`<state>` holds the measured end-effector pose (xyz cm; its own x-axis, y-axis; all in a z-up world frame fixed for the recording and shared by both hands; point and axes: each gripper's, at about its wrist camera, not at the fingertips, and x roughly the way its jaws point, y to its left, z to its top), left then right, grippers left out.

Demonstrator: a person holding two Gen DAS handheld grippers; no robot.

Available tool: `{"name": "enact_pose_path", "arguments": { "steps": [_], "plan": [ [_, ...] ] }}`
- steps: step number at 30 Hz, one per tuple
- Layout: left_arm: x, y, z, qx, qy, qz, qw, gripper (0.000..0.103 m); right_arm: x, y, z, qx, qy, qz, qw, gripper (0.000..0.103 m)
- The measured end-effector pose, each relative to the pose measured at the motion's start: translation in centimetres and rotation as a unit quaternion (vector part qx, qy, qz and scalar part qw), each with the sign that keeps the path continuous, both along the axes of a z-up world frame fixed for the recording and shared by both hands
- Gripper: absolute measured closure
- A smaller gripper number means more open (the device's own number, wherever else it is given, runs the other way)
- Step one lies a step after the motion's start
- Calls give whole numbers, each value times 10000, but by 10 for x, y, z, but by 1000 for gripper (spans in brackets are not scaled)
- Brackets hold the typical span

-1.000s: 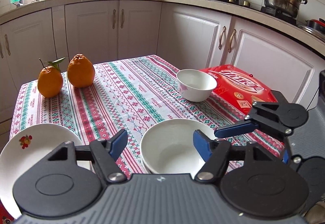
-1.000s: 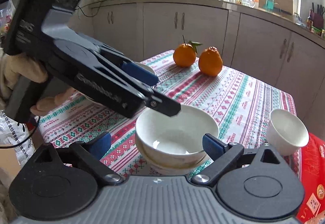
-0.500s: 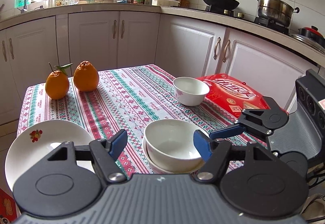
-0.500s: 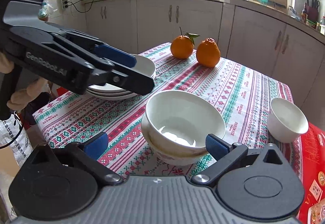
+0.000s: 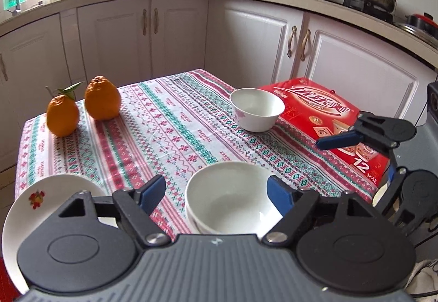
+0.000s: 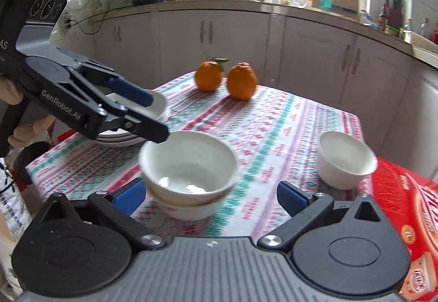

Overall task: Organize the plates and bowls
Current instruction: 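Move the left gripper to the white bowl by the red box, grasp rim, then lift the white bowl off the table with the left gripper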

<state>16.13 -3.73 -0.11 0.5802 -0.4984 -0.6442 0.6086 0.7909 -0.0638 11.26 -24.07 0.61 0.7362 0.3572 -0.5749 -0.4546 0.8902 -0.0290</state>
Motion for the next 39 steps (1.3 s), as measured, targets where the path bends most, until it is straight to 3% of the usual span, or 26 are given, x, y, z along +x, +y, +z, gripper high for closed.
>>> {"name": "enact_pose_path", "arguments": {
  "steps": [3, 6, 10, 27, 32, 39],
  "plan": [
    [20, -16, 3, 3, 123, -93, 9999, 19, 14, -27, 0, 19, -49, -325, 9995, 0],
    [39, -34, 6, 0, 157, -203, 9997, 9, 29, -52, -3, -85, -84, -630, 9979, 0],
    [62, -62, 5, 167, 178, -400, 9989, 8, 48, -76, -13, -234, -29, -873, 9959, 0],
    [151, -154, -33, 550, 416, -922, 9933, 8, 131, -110, -51, -386, 223, -709, 9965, 0],
    [166, -168, -44, 493, 623, -996, 9918, 13, 146, -111, -58, -448, 220, -591, 9970, 0],
    [180, -182, -52, 422, 781, -1052, 9905, 29, 154, -108, -62, -460, 149, -482, 9977, 2]
  ]
}}
